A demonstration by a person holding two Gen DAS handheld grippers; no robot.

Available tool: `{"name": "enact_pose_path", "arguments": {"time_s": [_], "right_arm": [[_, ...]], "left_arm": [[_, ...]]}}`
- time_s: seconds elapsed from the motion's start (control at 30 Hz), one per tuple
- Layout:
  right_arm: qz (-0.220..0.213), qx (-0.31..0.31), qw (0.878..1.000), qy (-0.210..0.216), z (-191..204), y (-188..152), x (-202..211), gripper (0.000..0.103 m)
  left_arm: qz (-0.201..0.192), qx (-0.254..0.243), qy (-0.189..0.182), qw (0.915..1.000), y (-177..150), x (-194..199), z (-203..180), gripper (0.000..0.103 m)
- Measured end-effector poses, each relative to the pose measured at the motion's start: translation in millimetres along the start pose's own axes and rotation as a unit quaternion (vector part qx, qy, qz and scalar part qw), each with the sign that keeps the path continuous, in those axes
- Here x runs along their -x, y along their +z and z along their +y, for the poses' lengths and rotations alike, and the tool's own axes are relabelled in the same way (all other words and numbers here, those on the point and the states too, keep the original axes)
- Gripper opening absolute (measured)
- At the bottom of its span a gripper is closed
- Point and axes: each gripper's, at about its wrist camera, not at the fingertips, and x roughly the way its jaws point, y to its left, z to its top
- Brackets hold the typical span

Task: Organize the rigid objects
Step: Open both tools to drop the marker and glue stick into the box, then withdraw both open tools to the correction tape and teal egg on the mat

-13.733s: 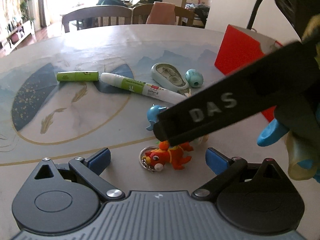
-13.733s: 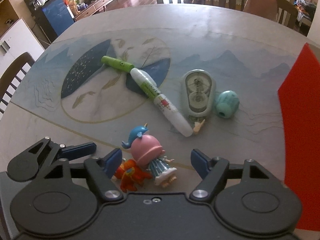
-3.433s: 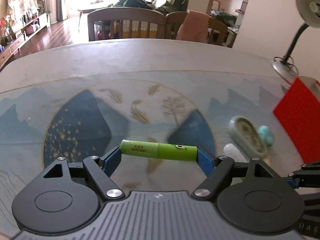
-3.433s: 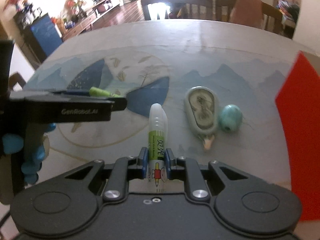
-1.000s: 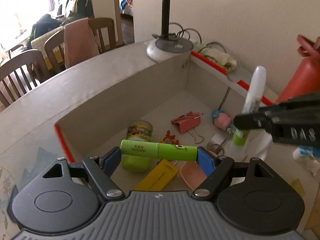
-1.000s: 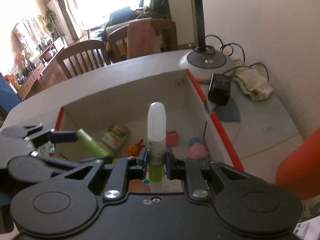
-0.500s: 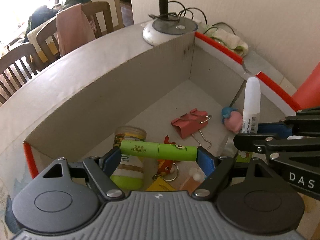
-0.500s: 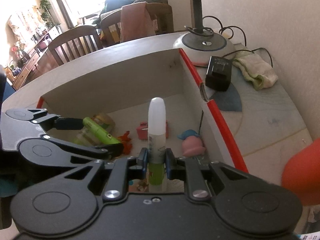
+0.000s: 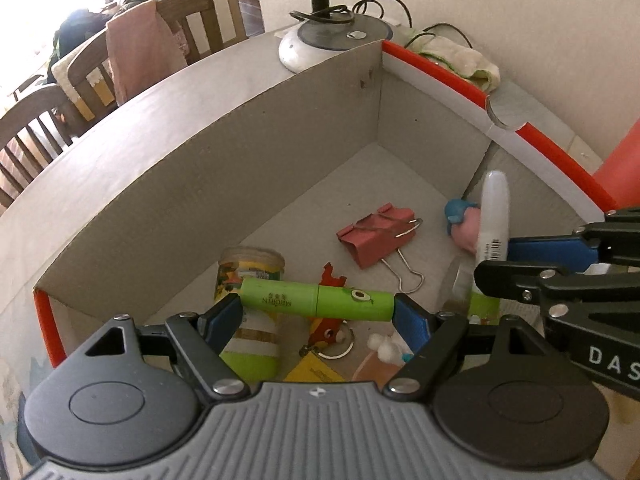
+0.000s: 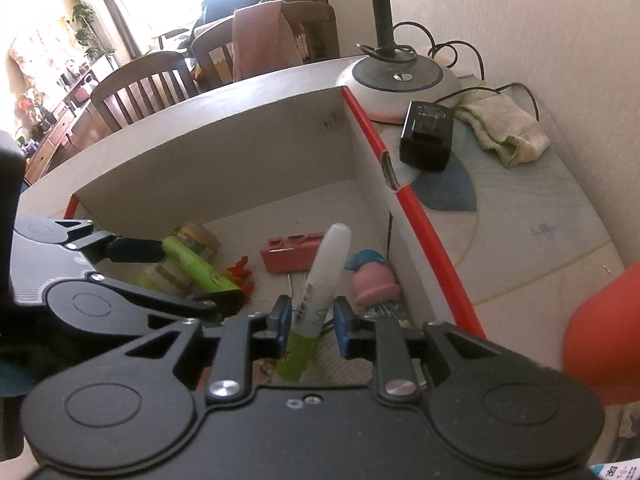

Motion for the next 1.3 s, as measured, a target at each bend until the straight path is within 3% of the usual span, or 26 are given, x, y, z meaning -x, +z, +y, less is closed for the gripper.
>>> {"name": "enact_pose_path", "arguments": {"time_s": [0.37,0.67,0.97,1.3], "right_arm": [[-0.010,0.009,1.000,0.007,5,-2,14,0.034],[-0.024,0.026,0.999,0.026,19,-10,35,0.044],[-0.044,0.051,0.996,0.050,43,-19,62,0.050],[-0.064,0.077,0.992,0.079,79,-32,91,0.067]], "left_arm": [[-0.021,0.030,-0.017,0.9992,-15,25,8,0.082],[-0.062,0.067,-0.016,0.9957,-35,65,27,0.082],[-0.102,0.114,-0.021,0.9880,-64,113,53,0.082],[-0.146,0.138,-0.018,0.9794,-105,164,80,0.082]]}}
